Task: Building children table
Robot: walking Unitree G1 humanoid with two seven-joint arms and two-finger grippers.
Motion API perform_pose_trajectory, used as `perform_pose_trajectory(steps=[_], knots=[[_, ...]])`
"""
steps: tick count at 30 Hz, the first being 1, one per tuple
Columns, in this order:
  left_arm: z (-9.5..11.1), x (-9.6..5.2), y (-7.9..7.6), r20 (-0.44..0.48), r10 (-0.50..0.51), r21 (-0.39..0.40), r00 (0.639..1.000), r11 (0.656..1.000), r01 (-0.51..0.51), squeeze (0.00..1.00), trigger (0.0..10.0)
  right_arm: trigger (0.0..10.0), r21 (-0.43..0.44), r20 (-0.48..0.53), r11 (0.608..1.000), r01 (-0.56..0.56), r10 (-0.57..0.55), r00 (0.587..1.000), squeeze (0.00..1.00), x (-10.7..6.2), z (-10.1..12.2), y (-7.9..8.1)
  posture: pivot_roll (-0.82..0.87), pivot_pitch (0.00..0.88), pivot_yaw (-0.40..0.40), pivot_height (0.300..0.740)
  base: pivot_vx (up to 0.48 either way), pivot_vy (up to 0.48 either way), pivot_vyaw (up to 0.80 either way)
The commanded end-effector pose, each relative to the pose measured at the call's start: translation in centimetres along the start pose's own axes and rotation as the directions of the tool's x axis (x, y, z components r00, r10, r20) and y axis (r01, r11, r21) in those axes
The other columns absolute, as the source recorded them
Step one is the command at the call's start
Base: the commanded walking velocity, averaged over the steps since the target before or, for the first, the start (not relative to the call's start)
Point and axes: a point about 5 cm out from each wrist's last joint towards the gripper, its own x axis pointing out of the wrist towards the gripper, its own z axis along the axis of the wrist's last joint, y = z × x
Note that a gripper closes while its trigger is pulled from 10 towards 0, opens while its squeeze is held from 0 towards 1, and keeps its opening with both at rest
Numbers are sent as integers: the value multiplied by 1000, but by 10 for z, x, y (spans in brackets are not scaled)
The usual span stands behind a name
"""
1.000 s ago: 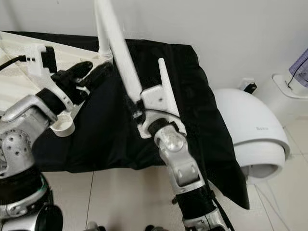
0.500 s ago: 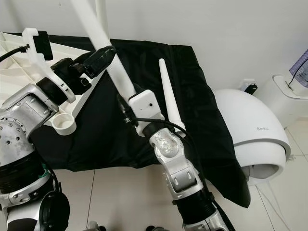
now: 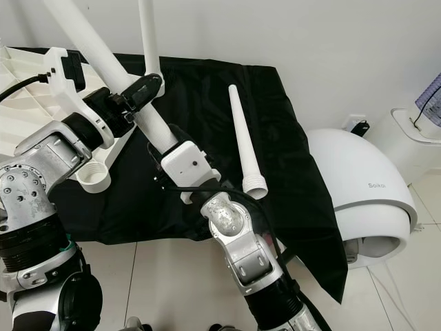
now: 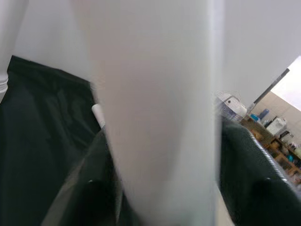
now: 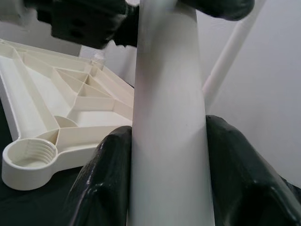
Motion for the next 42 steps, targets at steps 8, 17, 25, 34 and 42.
perform_pose_trajectory(steps=[8, 17, 25, 34, 42], knots=[[-10, -6, -35, -57, -208, 200, 977, 956, 215, 0, 0, 10000, 60, -94, 998, 33, -27, 995, 1000, 1, -14, -4, 97, 86, -41, 740, 0, 0, 0], [-17, -5, -51, -92, -265, 397, 960, 874, 279, 0, 0, 10000, 205, -144, 979, 3, 27, 989, 0, 8, -14, -6, 94, 78, -45, 740, 0, 0, 0], [-25, -6, -59, -134, -291, 520, 947, 793, 317, 0, 0, 10000, 291, -189, 957, 13, 44, 981, 0, 8, -16, -2, 92, 74, -42, 740, 0, 0, 0], [-30, -7, -60, -152, -318, 544, 936, 763, 348, 0, 0, 2157, 254, -197, 967, -20, 72, 978, 0, 8, -17, -3, 92, 74, -44, 740, 0, 0, 0], [-34, -7, -57, -166, -306, 515, 937, 784, 347, 0, 0, 0, 164, -164, 985, -45, 72, 984, 0, 9, -14, -2, 93, 74, -42, 740, 0, 0, 0]])
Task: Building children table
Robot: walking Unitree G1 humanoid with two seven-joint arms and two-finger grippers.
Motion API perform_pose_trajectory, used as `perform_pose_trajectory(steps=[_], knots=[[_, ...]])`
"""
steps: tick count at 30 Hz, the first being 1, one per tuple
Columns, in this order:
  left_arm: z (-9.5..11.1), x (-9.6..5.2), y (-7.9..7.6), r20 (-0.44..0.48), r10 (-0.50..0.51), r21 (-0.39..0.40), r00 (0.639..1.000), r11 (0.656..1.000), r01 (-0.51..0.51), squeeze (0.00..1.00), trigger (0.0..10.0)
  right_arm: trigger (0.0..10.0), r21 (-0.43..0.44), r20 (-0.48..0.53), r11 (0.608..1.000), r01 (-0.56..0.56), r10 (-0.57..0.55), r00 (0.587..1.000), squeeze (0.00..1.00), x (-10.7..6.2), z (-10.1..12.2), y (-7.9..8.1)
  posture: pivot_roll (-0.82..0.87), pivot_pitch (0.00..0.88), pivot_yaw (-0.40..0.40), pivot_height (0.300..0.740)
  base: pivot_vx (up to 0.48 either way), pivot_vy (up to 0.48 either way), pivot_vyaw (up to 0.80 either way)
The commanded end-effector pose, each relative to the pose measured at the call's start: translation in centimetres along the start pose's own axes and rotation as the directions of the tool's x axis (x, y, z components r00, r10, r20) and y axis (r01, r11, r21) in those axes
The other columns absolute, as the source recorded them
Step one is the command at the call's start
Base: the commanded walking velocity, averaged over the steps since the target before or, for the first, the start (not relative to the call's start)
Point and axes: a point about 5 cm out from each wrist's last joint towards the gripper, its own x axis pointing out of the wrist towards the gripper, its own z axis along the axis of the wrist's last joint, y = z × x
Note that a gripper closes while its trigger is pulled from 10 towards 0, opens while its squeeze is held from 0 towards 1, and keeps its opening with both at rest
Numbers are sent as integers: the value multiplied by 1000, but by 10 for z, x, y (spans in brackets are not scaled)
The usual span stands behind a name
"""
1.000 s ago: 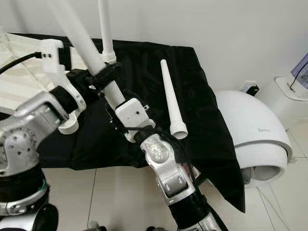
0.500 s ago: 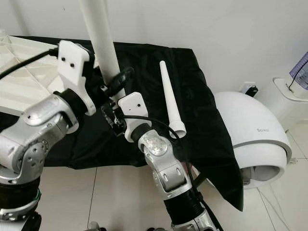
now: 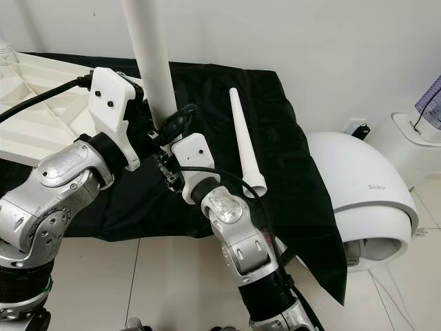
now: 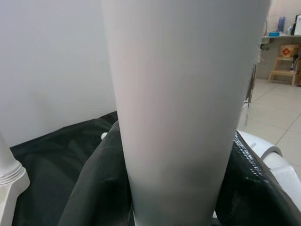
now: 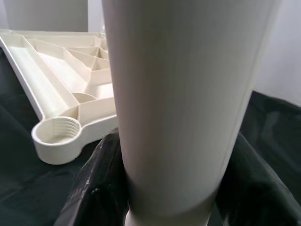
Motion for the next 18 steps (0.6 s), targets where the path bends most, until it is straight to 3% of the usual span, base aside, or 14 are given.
perform_pose_trajectory(steps=[1, 5, 6, 11, 12, 17, 18], knots=[[-3, -1, -10, -7, -162, -5, 987, 987, 162, 0, 0, 0, -59, 46, 998, -18, 21, 999, 0, 1, 7, 4, 93, 75, -40, 740, 0, 0, 0], [-7, 1, -5, -34, -112, 7, 993, 994, 112, 0, 0, 0, -86, 82, 996, -20, 27, 996, 0, 1, 12, 7, 92, 79, -38, 740, 0, 0, 0], [-9, 3, -1, -46, -67, 21, 997, 997, 68, 0, 10000, 0, -89, 85, 996, -14, 21, 996, 0, 1, 12, 7, 91, 79, -37, 740, 0, 0, 0], [-11, 7, 7, -46, 32, 49, 998, 998, -30, 0, 10000, 0, -92, 86, 996, 7, 1, 996, 0, 2, 13, 6, 91, 78, -35, 740, 0, 0, 0], [-12, 7, 7, -36, 8, -5, 999, 1000, -9, 1000, 10000, 0, -76, 77, 996, 38, -33, 997, 0, 3, 13, 4, 87, 77, -32, 740, 0, 0, 0], [-8, 6, 2, 8, -55, -72, 998, 996, 55, 1000, 10000, 0, -39, 36, 992, 122, -121, 992, 0, 9, 10, -1, 88, 77, -29, 740, 0, 0, 0], [-5, 4, -2, 27, -91, -83, 995, 992, 93, 0, 10000, 0, -22, 15, 989, 145, -144, 989, 0, 10, 8, -2, 87, 77, -28, 740, 0, 0, 0]])
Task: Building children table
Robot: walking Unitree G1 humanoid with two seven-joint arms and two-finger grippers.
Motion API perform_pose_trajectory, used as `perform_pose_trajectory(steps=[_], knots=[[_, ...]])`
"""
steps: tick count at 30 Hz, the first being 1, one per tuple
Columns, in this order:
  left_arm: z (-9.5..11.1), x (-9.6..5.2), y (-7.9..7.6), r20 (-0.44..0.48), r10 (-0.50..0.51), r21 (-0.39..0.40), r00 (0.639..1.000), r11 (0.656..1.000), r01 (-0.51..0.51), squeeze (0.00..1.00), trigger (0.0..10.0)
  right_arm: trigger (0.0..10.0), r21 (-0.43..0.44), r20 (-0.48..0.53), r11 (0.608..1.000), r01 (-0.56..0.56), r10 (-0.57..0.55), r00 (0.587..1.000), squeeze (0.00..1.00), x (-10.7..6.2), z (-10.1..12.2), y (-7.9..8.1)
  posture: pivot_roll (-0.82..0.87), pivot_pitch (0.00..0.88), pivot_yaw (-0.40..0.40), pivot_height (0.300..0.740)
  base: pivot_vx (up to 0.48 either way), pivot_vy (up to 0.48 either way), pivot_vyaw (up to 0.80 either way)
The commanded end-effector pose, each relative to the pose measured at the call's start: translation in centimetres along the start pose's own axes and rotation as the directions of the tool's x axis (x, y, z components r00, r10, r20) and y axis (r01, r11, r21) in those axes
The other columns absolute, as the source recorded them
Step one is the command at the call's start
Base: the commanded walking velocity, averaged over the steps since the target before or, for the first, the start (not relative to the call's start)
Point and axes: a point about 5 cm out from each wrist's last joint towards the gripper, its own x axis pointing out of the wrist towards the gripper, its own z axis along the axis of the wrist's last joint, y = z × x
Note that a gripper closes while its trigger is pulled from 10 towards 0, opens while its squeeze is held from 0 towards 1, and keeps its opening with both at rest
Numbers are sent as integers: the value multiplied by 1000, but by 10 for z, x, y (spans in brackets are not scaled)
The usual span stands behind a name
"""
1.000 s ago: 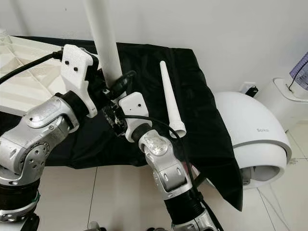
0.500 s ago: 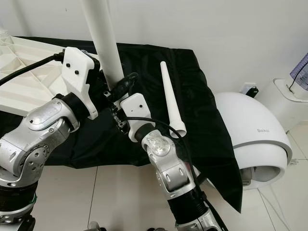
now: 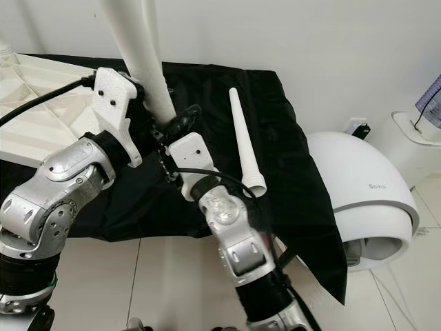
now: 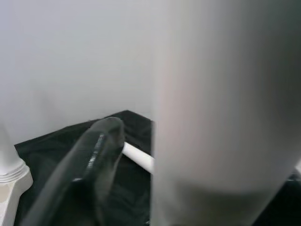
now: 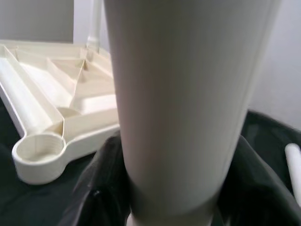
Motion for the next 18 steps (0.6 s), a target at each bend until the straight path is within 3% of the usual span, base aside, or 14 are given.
perform_pose_trajectory(steps=[1, 4, 5, 7, 8, 15, 18], knots=[[2, -4, -17, 24, -143, -70, 989, 987, 145, 0, 10000, 0, 34, -47, 997, 71, -70, 996, 0, 5, -4, -6, 88, 78, -27, 740, 0, 0, 0], [5, -9, -23, 53, -213, -109, 976, 970, 218, 0, 10000, 0, 54, -77, 994, 98, -94, 993, 0, 6, -8, -9, 92, 79, -27, 740, 0, 0, 0], [5, -11, -24, 62, -227, -136, 972, 963, 234, 0, 10000, 4157, 63, -95, 992, 111, -105, 990, 0, 7, -10, -12, 92, 79, -27, 740, 0, 0, 0], [6, -12, -24, 69, -233, -150, 970, 959, 241, 0, 10000, 4157, 67, -106, 991, 118, -111, 988, 0, 7, -11, -13, 92, 79, -27, 740, 0, 0, 0], [8, -15, -23, 89, -239, -173, 967, 952, 251, 0, 10000, 10000, 74, -117, 989, 130, -120, 986, 0, 8, -13, -17, 93, 79, -28, 740, 0, 0, 0], [24, -34, -1, 242, -161, -328, 957, 914, 237, 0, 10000, 10000, 125, -190, 958, 258, -232, 954, 0, 1, -24, -48, 96, 78, -34, 740, 0, 0, 0], [20, -38, 12, 220, -71, -361, 973, 921, 149, 0, 10000, 10000, 144, -186, 946, 292, -264, 946, 0, -3, -24, -57, 98, 79, -35, 740, 0, 0, 0]])
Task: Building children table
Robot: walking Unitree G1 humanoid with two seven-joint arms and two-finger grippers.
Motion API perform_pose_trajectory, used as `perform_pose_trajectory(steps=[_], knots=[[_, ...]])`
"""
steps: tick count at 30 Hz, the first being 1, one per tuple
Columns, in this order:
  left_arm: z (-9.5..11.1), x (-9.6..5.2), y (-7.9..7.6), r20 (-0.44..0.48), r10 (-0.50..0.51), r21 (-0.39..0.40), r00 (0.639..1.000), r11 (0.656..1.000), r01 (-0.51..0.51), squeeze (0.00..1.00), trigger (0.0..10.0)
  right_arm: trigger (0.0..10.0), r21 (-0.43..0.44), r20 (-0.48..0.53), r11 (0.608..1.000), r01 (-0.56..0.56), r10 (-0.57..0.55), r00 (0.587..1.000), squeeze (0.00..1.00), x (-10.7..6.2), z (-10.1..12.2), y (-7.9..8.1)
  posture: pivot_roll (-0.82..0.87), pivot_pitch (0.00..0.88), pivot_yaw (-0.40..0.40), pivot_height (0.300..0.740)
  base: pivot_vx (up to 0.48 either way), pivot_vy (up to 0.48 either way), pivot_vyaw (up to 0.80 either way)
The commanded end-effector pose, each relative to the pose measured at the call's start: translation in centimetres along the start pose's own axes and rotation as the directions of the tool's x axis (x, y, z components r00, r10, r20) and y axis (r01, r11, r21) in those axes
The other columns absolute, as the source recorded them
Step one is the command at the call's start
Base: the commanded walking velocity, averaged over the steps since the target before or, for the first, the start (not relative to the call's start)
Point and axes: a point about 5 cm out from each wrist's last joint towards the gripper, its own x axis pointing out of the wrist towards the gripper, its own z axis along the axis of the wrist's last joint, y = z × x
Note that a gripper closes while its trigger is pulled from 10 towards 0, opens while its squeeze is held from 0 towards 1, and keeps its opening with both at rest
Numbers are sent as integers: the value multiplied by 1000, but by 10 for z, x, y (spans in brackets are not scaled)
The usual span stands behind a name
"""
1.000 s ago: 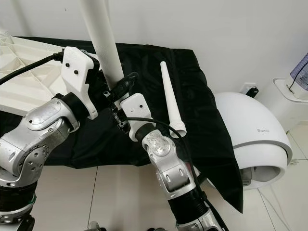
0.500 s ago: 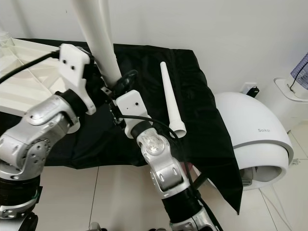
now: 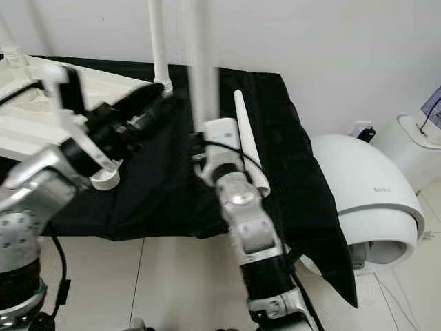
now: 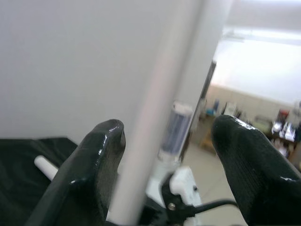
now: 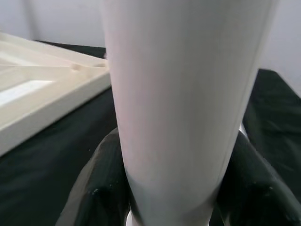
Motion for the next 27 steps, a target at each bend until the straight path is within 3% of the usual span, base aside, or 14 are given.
perform_pose_trajectory(steps=[1, 4, 6, 8, 9, 10, 11, 13, 16, 19, 20, 22, 27], knots=[[-2, -2, 2, -7, -3, -20, 1000, 1000, 3, 0, 10000, 10000, 24, 8, 1000, 2, -3, 1000, 0, -1, 2, 0, 98, 79, -35, 740, 0, 0, 0], [-12, -11, 19, -97, 161, 87, 982, 984, -153, 0, 10000, 10000, 40, 71, 999, -2, -1, 997, 0, -7, 12, -7, 97, 80, -37, 740, 0, 0, 0], [-21, -17, 29, -153, 278, 215, 948, 946, -243, 0, 10000, 10000, 51, 109, 999, -18, 12, 994, 0, -14, 17, -9, 96, 79, -38, 740, 0, 0, 0], [-34, -22, 39, -211, 410, 315, 887, 888, -335, 0, 10000, 10000, 67, 122, 997, -27, 19, 992, 0, -21, 17, -10, 94, 80, -40, 740, 0, 0, 0], [-34, -22, 39, -211, 410, 315, 887, 888, -335, 0, 10000, 10000, 67, 122, 997, -27, 19, 992, 0, -21, 17, -10, 94, 80, -40, 740, 0, 0, 0], [-39, -26, 43, -227, 452, 322, 863, 871, -371, 0, 10000, 10000, 72, 123, 997, -29, 20, 992, 0, -23, 16, -10, 93, 80, -39, 740, 0, 0, 0], [-52, -35, 50, -264, 538, 389, 801, 819, -422, 0, 10000, 10000, 81, 128, 996, -34, 23, 992, 0, -29, 14, -10, 88, 83, -36, 740, 0, 0, 0], [-55, -38, 51, -272, 551, 408, 789, 808, -424, 0, 10000, 10000, 84, 129, 996, -35, 24, 991, 0, -30, 14, -10, 83, 84, -36, 740, 0, 0, 0], [-65, -52, 47, -297, 559, 514, 774, 777, -364, 0, 10000, 10000, 87, 134, 995, -41, 29, 991, 0, -36, 13, -9, 79, 86, -37, 740, 0, 0, 0], [-70, -61, 47, -278, 593, 510, 755, 757, -407, 0, 10000, 10000, 89, 135, 995, -45, 33, 990, 0, -40, 11, -9, 76, 86, -41, 740, 0, 0, 0], [-79, -69, 48, -243, 645, 527, 725, 715, -460, 0, 10000, 10000, 97, 119, 994, -50, 38, 992, 0, -43, 5, -9, 64, 80, -50, 740, 0, 0, 0], [-82, -70, 48, -235, 657, 520, 717, 708, -478, 0, 10000, 10000, 104, 113, 993, -52, 40, 993, 0, -44, 3, -9, 61, 80, -52, 740, 0, 0, 0], [-82, -55, 55, -132, 725, 515, 676, 633, -578, 0, 10000, 10000, 89, 94, 995, -46, 37, 995, 0, -42, -5, -12, 65, 70, -64, 740, 0, 0, 0]])
